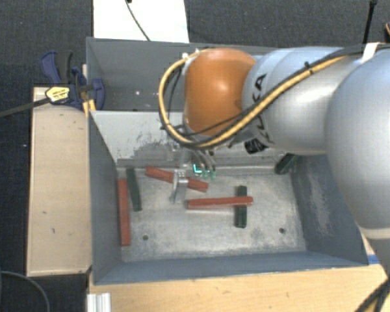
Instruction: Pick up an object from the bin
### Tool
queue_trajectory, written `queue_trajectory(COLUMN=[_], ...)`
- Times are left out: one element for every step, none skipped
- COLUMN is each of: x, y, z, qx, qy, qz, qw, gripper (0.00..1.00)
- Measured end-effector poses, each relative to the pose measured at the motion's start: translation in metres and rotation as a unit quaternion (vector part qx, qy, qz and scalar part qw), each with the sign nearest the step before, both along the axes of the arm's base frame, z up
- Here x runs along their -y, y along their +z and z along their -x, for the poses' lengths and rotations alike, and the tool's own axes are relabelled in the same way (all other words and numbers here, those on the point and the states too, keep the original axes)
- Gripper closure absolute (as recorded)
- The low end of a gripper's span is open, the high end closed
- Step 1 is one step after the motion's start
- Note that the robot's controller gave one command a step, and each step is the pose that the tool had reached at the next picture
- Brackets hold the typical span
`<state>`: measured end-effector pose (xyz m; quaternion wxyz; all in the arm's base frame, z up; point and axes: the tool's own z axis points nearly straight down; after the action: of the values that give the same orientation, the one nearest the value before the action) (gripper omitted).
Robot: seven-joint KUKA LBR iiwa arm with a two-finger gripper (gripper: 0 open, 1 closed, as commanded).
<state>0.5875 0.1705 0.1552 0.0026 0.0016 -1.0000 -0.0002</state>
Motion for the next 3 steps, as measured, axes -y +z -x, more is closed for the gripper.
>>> queue_trajectory(x=[0.042, 0.124, 0.081], y=[-0.082, -0.085, -0.085], z=[0.007, 0.02, 0.018], qx=[-0.0002, 0.0025, 0.0049], qy=[0.026, -0.024, -0.116], qz=[0.001, 0.002, -0.001], qw=[0.9996, 0.9997, 0.9933], gripper=[0.0, 0.0, 0.0])
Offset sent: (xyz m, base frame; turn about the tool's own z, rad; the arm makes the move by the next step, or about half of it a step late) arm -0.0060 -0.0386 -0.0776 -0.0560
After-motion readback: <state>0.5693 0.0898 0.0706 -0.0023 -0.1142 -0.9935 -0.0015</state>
